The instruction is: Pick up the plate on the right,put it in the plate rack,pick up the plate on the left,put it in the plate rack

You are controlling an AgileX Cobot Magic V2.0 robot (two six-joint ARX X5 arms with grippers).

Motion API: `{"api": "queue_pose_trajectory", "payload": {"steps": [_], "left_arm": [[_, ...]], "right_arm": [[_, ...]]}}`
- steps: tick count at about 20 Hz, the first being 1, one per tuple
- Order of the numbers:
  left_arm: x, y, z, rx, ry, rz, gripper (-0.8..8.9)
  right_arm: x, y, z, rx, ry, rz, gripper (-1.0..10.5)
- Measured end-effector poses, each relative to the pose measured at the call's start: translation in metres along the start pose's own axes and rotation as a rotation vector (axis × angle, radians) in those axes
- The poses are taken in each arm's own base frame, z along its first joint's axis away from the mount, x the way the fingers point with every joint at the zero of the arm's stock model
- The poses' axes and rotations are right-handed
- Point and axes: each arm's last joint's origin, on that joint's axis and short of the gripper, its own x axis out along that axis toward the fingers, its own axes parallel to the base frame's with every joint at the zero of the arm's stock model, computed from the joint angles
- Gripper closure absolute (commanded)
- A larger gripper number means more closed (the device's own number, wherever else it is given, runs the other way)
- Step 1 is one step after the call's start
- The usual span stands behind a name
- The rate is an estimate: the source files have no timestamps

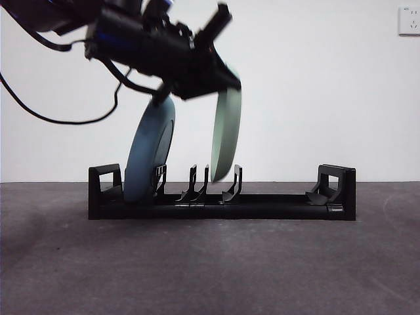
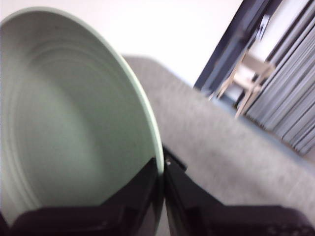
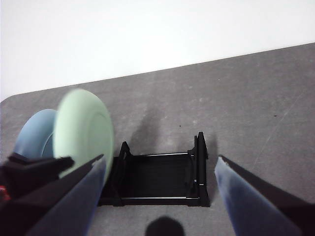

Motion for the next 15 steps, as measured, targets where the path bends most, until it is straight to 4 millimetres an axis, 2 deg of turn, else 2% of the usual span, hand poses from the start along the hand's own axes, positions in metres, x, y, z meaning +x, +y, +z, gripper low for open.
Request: {"api": "queue_pose_trajectory", "payload": {"steps": [9, 15], "left_arm": [[0.0036, -0.0002, -0.0003, 0.060, 0.032, 0.022, 8.19], [0.0051, -0.0039, -0.0088, 0.087, 0.101, 0.025, 8.12]], "right_arm": [[0.0000, 0.0000, 0.0000, 0.000, 0.000, 0.000, 5.7], [0.0000, 0.0000, 0.0000, 0.000, 0.000, 0.000, 5.7]]}}
